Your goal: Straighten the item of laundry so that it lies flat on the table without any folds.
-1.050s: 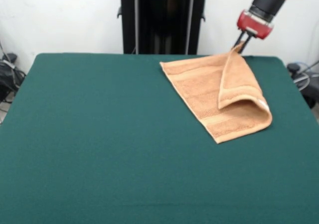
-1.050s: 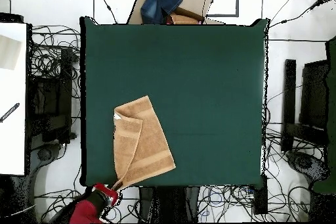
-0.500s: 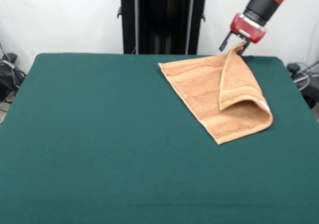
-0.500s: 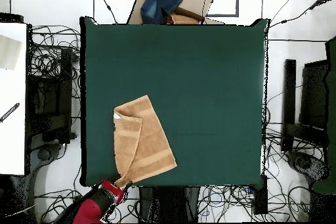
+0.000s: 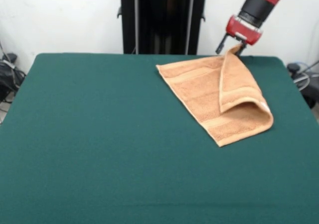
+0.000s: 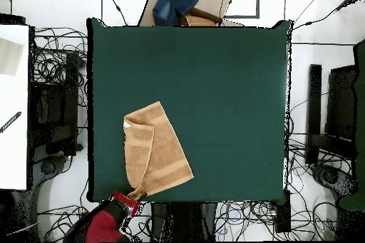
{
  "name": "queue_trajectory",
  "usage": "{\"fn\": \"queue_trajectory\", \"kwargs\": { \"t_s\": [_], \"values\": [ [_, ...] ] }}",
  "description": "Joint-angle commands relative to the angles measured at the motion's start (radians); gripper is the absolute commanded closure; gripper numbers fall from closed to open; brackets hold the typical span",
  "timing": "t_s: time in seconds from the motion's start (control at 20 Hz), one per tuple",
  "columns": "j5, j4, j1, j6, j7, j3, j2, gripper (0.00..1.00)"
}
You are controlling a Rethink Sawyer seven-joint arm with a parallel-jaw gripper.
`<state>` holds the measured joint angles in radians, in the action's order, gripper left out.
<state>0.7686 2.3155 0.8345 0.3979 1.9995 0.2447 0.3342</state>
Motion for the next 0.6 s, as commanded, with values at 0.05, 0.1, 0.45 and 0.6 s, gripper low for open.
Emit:
{"fn": "queue_trajectory", "kwargs": {
  "t_s": [0.05,0.1,0.45,0.6],
  "values": [
    [0.029,-0.106,-0.005,-0.024,0.217,-0.066,0.080,0.00],
    [0.051,-0.104,0.009,-0.040,0.218,-0.066,0.090,0.00],
    [0.209,-0.113,0.109,-0.144,0.174,-0.038,0.122,0.00],
    [0.244,-0.111,0.136,-0.188,0.148,-0.015,0.141,0.00]
  ]
}}
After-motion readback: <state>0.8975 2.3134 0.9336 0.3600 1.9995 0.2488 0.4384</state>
